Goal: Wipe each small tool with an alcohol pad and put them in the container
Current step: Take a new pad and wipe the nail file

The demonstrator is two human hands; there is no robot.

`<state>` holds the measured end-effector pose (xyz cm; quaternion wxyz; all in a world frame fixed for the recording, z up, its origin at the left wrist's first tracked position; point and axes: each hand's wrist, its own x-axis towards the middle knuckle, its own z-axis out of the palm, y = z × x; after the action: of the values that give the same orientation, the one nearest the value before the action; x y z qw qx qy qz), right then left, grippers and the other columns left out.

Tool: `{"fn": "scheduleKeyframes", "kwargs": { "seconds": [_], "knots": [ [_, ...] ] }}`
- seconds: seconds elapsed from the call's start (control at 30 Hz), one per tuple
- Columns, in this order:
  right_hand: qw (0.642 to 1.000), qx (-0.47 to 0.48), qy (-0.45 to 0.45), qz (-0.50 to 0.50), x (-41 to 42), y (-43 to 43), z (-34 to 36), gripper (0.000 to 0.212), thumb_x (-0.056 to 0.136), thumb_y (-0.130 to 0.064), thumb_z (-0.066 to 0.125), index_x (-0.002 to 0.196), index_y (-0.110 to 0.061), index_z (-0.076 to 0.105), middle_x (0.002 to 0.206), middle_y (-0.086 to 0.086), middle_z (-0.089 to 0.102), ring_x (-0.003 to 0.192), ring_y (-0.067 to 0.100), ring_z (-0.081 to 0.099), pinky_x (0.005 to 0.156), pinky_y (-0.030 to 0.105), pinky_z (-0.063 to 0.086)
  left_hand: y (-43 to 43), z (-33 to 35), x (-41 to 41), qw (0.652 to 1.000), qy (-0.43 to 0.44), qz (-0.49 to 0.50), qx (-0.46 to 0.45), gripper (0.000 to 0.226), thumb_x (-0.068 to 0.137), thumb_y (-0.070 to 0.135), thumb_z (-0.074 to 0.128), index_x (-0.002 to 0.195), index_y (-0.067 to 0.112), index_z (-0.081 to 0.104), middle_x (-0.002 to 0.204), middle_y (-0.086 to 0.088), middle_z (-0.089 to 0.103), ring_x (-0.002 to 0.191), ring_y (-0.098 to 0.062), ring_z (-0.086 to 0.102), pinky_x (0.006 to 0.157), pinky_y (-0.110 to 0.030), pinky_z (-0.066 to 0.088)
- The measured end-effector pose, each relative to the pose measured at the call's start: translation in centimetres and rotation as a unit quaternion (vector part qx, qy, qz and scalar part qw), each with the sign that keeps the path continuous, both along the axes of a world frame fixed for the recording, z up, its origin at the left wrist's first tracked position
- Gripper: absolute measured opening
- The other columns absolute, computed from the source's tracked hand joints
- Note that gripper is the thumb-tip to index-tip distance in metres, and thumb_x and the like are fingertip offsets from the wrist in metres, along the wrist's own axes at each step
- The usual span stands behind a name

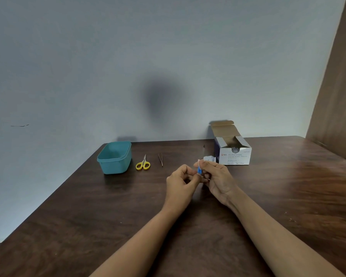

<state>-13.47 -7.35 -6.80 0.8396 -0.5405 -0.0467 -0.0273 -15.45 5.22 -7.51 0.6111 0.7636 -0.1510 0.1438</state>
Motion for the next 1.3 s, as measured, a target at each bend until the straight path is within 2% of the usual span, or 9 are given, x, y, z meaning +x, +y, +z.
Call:
{"fn": "scheduleKeyframes", "kwargs": {
  "seconds": [0.1,0.17,0.27,0.53,0.67,0.77,0.93,1.13,1.3],
  "knots": [
    [1.0,-0.017,-0.004,0.007,0.2,-0.1,-0.1,0.014,0.078,-0.019,0.068,0.078,-0.006,0.073,0.051,0.0,0.042,0.053,0.01,0.037,0.053,0.021,0.039,0.1,-0.1,0.2,1.0,0.009,0.013,-0.014,0.011,0.086,0.016,0.068,0.078,0.009,0.064,0.073,-0.005,0.072,0.077,-0.025,0.069,0.078,-0.042,0.056],
    [1.0,-0.028,-0.009,0.011,0.3,-0.2,-0.2,0.01,0.072,-0.021,0.071,0.067,-0.012,0.071,0.052,-0.002,0.048,0.056,0.012,0.038,0.058,0.026,0.035,0.1,-0.3,0.4,1.0,0.013,0.015,-0.021,0.013,0.086,0.018,0.068,0.077,0.01,0.063,0.074,-0.008,0.072,0.078,-0.029,0.069,0.078,-0.043,0.056],
    [0.999,-0.038,-0.031,0.019,0.3,-0.1,-0.4,0.014,0.07,-0.02,0.074,0.06,-0.013,0.067,0.056,0.0,0.054,0.055,0.011,0.043,0.057,0.025,0.035,0.1,-0.4,0.4,1.0,0.005,0.009,-0.019,0.015,0.087,0.021,0.067,0.077,0.01,0.063,0.074,-0.008,0.072,0.078,-0.028,0.069,0.078,-0.042,0.056],
    [0.998,-0.044,-0.038,0.027,0.5,-0.1,-0.7,0.024,0.075,-0.022,0.069,0.083,0.0,0.07,0.071,0.008,0.064,0.056,0.007,0.05,0.051,0.016,0.036,0.1,-0.6,1.0,0.997,0.025,0.0,-0.072,0.016,0.087,0.016,0.068,0.075,0.006,0.063,0.074,-0.01,0.073,0.077,-0.021,0.072,0.078,-0.028,0.057],
    [0.997,-0.057,-0.041,0.035,0.4,-0.1,-0.8,0.034,0.078,-0.024,0.065,0.096,0.005,0.069,0.069,0.006,0.064,0.055,0.004,0.049,0.053,0.015,0.037,0.3,-0.9,1.3,0.996,0.036,-0.014,-0.083,0.013,0.086,0.014,0.069,0.079,0.004,0.064,0.076,-0.011,0.074,0.079,-0.024,0.072,0.082,-0.034,0.057],
    [0.996,-0.068,-0.041,0.047,0.6,-0.1,-0.9,0.026,0.083,-0.023,0.061,0.093,-0.003,0.074,0.076,0.009,0.065,0.063,0.008,0.05,0.06,0.018,0.04,0.4,-0.9,1.3,0.993,0.045,-0.034,-0.101,0.012,0.086,0.012,0.068,0.083,0.001,0.063,0.078,-0.015,0.073,0.081,-0.028,0.072,0.084,-0.036,0.057],
    [0.996,-0.045,-0.025,0.067,0.4,-0.3,-0.6,0.025,0.095,-0.015,0.051,0.09,-0.009,0.074,0.08,0.007,0.067,0.06,0.006,0.048,0.059,0.015,0.044,0.5,-0.2,0.9,0.986,0.071,-0.084,-0.124,0.006,0.087,0.007,0.065,0.086,0.001,0.066,0.077,-0.012,0.072,0.068,-0.01,0.066,0.066,-0.017,0.051],
    [0.994,0.016,-0.003,0.113,0.0,-0.4,-0.2,0.023,0.096,-0.016,0.045,0.097,-0.004,0.065,0.064,0.003,0.058,0.054,0.009,0.05,0.071,0.033,0.043,0.6,0.2,1.1,0.976,0.119,-0.121,-0.134,0.018,0.09,0.011,0.061,0.088,-0.005,0.069,0.075,-0.009,0.07,0.059,-0.005,0.051,0.058,-0.015,0.042],
    [0.986,0.064,0.004,0.151,-0.3,-0.2,0.0,0.022,0.088,-0.022,0.052,0.097,-0.006,0.063,0.063,0.004,0.051,0.053,0.01,0.046,0.066,0.03,0.049,0.6,0.4,1.0,0.976,0.119,-0.132,-0.126,0.022,0.094,0.014,0.056,0.093,-0.005,0.067,0.072,-0.003,0.069,0.058,-0.002,0.053,0.057,-0.012,0.043]
  ]
}}
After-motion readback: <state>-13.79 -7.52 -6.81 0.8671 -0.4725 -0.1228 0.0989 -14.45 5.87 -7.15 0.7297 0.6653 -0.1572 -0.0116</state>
